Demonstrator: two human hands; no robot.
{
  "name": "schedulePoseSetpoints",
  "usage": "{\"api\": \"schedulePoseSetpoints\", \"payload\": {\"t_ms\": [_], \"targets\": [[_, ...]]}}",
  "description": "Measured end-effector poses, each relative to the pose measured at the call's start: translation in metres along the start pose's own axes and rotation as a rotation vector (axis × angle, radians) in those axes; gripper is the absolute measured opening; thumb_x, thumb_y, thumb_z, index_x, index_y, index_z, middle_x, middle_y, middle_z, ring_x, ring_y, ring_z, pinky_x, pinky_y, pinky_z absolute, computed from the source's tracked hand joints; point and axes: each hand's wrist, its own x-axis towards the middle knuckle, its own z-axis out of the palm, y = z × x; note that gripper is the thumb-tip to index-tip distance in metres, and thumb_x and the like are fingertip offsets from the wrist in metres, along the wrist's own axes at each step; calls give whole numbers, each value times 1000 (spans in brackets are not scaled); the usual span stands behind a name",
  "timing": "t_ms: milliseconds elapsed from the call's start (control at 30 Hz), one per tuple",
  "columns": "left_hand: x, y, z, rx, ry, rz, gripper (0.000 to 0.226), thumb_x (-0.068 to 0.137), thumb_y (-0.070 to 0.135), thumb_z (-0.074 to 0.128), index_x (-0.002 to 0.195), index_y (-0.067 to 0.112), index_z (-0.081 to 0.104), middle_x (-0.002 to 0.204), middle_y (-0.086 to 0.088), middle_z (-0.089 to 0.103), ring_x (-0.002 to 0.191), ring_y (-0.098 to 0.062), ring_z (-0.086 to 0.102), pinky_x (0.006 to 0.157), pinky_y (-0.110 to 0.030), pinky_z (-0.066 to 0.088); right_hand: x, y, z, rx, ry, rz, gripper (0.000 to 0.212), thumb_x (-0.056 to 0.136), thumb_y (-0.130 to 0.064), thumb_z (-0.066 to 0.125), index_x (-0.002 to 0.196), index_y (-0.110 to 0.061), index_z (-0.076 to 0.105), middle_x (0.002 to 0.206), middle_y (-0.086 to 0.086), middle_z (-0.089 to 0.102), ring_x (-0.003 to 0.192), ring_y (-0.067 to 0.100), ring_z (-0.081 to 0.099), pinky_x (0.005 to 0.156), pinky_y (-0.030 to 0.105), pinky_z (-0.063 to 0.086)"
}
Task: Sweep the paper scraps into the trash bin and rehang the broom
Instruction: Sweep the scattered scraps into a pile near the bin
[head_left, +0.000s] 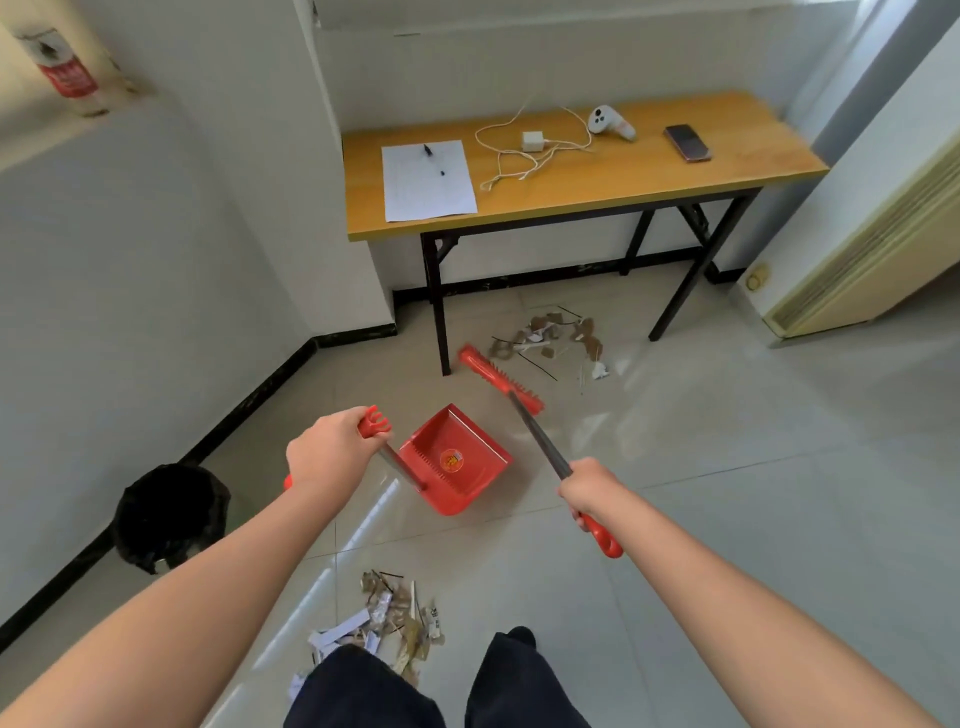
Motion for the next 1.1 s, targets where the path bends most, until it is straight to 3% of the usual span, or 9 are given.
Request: {"api": "schedulePoseSetpoints", "payload": {"t_ms": [133, 167, 200, 267, 400, 533, 600, 900, 1100], "targets": [[18, 41, 17, 43, -20, 13, 18, 89, 45, 62, 97, 31, 71, 101, 8, 73, 96, -23, 67, 69, -30, 44, 18, -33, -42, -5, -22, 72, 5, 81, -15, 36, 81, -20, 35, 55, 5, 40, 47, 15, 31, 52, 24, 30], [24, 50, 22, 54, -23, 25, 19, 90, 46, 62, 96, 31, 70, 100, 7, 74, 95, -24, 68, 68, -30, 45, 26, -40, -52, -5, -8, 70, 42, 84, -17, 35, 123, -31, 27, 55, 4, 39, 49, 15, 30, 52, 23, 30], [31, 59, 26, 70, -32, 40, 19, 90, 47, 61, 96, 31, 70, 99, 6, 74, 94, -24, 68, 68, -30, 45, 31, -46, -61, 6, -28, 69, 39, 85, -19, 34, 104, -39, 61, 55, 3, 38, 50, 15, 30, 53, 22, 28], [46, 74, 34, 110, -58, 74, 21, 91, 47, 61, 99, 30, 69, 98, 4, 74, 94, -26, 68, 66, -30, 43, 45, -56, -77, 16, -33, 31, 46, 86, -19, 33, 124, -34, 54, 53, 2, 37, 50, 15, 30, 55, 22, 24], [79, 98, 52, 155, -106, 91, 24, 92, 48, 59, 105, 30, 69, 99, 3, 73, 95, -26, 69, 65, -28, 41, 84, -74, -107, 34, -37, 3, 48, 87, -17, 37, 133, -29, 46, 51, 2, 37, 45, 16, 30, 57, 24, 23], [132, 118, 72, 158, -154, 85, 26, 93, 50, 57, 108, 32, 68, 104, 4, 74, 99, -25, 68, 65, -28, 40, 129, -110, -146, 63, -7, 12, 34, 85, -10, 42, 110, -23, 62, 45, 3, 37, 41, 16, 32, 60, 31, 26], [159, 126, 75, 166, -182, 79, 27, 93, 51, 57, 107, 32, 68, 103, 4, 74, 98, -25, 69, 66, -28, 43, 145, -130, -165, 56, 27, 19, 24, 87, -8, 43, 96, -26, 56, 49, 3, 38, 41, 16, 33, 59, 29, 27], [238, 155, 80, 188, -219, 22, 27, 91, 60, 54, 102, 39, 67, 92, 9, 72, 88, -19, 70, 57, -26, 41, 261, -219, -244, 97, 115, 115, 23, 89, -5, 38, 100, -8, 58, 54, 8, 41, 43, 17, 34, 53, 24, 29], [261, 170, 92, 212, -210, -68, 19, 88, 62, 58, 93, 46, 66, 76, 12, 67, 71, -14, 66, 51, -24, 43, 348, -288, -276, 12, 108, 180, 20, 94, 2, 33, 77, 1, 45, 49, 9, 41, 37, 17, 34, 35, 17, 37]]}}
